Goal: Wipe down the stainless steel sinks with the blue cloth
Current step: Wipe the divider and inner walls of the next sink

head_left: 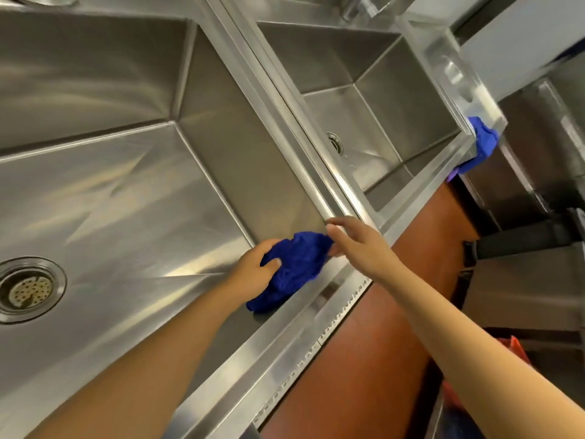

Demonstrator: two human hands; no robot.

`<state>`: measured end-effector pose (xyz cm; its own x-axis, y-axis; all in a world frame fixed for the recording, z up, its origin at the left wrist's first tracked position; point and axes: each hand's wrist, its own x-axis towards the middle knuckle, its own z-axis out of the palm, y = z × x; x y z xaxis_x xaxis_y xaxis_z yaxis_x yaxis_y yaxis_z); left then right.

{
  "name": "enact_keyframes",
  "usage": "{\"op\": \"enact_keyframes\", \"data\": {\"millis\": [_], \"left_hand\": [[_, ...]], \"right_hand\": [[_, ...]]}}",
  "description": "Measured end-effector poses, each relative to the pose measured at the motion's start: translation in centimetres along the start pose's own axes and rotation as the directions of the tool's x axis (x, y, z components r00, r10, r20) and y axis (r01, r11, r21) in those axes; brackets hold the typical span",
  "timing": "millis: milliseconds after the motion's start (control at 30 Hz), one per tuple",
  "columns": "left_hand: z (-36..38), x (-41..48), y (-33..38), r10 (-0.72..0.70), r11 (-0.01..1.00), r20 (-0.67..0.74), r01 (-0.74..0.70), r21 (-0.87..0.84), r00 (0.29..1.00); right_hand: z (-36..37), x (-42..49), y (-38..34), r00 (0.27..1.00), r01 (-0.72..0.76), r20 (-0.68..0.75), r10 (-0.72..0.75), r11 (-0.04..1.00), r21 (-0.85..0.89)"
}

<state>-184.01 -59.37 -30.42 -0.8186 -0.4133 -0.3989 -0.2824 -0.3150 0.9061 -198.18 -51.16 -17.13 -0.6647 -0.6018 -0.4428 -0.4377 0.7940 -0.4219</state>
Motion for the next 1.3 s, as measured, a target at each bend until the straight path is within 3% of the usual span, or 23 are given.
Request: {"op": "enact_keyframes", "data": {"millis": [100, 167, 233, 400, 467, 533, 700, 900, 1067, 1300], "left_hand": [[1.0, 1.0, -0.5, -0.099, 0.993, 0.076, 0.104, -0.061, 0.992], [1.6, 1.6, -0.3, -0.158, 0.981, 0.125, 0.170, -0.092, 0.979], [2.0, 1.8, 0.0, -0.159, 0.984, 0.182, 0.171, -0.051, 0.970], [2.9, 2.9, -1.2, -0.120, 0.993, 0.135, 0.117, 0.030, 0.984], [2.7, 3.5, -1.9, -0.129, 0.991, 0.157, 0.120, 0.065, 0.979], [2.3, 4.1, -2.2, -0.125, 0.989, 0.169, 0.109, 0.099, 0.978], [3.3, 5.5, -1.8, -0.177, 0.984, 0.231, 0.164, 0.076, 0.957], [4.8, 6.5, -2.3, -0.212, 0.958, 0.113, 0.183, 0.221, 0.971], [3.3, 8.7, -4.9, -0.388, 0.895, 0.147, 0.333, 0.298, 0.910], [5.0, 7.4, -1.9, -0.186, 0.946, 0.193, 0.123, 0.300, 0.963]], "right_hand": [[-0.2, 3.0, 1.1, 0.942, 0.255, -0.104, -0.318, 0.883, -0.394], [0.3, 5.5, 1.3, 0.817, 0.465, -0.044, -0.575, 0.701, -0.540], [1.2, 8.0, 1.0, 0.686, 0.596, 0.082, -0.723, 0.494, -0.633], [2.8, 13.9, -0.9, 0.532, 0.677, 0.421, -0.735, 0.070, -0.733], [2.7, 15.9, -1.1, 0.518, 0.671, 0.512, -0.685, -0.046, -0.740], [2.7, 17.0, -1.0, 0.489, 0.699, 0.540, -0.685, -0.062, -0.712], [2.8, 17.3, -0.9, 0.422, 0.766, 0.474, -0.773, 0.025, -0.642], [2.8, 17.6, -0.7, 0.393, 0.798, 0.452, -0.801, 0.053, -0.600], [3.0, 17.7, -0.6, 0.380, 0.801, 0.433, -0.818, 0.056, -0.596], [3.1, 18.0, -0.4, 0.356, 0.803, 0.445, -0.822, 0.025, -0.596]]}}
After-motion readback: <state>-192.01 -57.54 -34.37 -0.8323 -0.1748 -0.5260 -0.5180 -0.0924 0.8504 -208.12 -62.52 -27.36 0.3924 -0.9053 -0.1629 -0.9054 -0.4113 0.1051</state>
